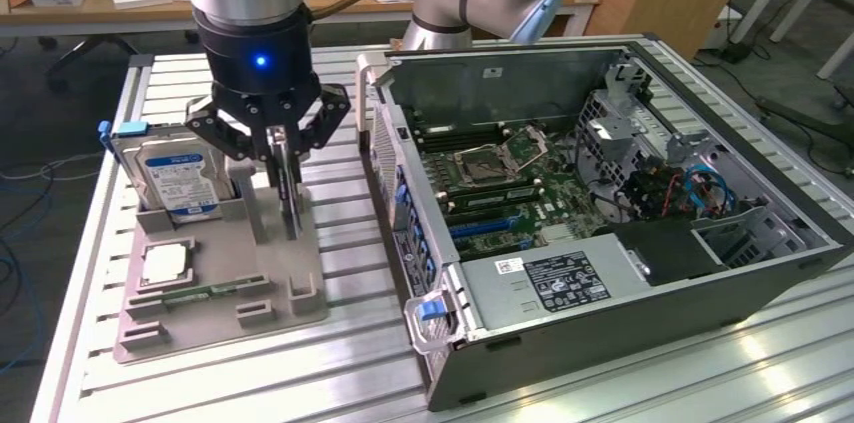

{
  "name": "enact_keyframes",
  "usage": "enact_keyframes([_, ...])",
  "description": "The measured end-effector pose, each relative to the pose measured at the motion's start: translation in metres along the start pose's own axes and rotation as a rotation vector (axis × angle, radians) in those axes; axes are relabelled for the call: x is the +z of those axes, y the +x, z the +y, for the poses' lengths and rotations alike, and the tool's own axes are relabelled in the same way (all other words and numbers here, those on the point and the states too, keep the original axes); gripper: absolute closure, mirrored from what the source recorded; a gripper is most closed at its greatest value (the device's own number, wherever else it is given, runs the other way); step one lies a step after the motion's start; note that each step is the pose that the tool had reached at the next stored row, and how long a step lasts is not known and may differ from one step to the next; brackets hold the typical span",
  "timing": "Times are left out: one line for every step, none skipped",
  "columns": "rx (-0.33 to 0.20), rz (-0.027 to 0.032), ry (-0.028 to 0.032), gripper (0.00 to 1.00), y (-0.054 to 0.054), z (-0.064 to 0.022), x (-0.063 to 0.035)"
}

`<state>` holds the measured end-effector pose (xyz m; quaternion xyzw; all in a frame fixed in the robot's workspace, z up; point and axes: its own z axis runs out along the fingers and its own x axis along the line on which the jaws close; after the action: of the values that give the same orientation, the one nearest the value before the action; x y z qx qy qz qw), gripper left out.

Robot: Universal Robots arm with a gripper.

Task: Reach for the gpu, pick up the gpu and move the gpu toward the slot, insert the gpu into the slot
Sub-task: 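Pick up the gpu and move the gpu toward the slot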

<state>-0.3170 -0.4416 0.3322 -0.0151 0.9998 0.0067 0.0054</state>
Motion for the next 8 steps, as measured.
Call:
enact_keyframes([0.0,0.0,0.0001,0.74,0.0,0.0,-0.0003])
enact_keyframes([0.0,0.0001,0.0001,0.74,0.0,0.0,-0.0006])
enact_keyframes([0.0,0.0001,0.0001,0.74,0.0,0.0,-0.0008])
enact_keyframes([0.0,0.0001,0.0001,0.74,0.0,0.0,-0.001])
enact_keyframes([0.0,0.0001,0.0001,0.74,0.0,0.0,-0.0013])
enact_keyframes([0.0,0.0001,0.0002,0.74,0.0,0.0,-0.0016])
enact_keyframes([0.0,0.0,0.0001,0.74,0.0,0.0,-0.0017])
enact_keyframes([0.0,0.0,0.0002,0.74,0.0,0.0,-0.0019])
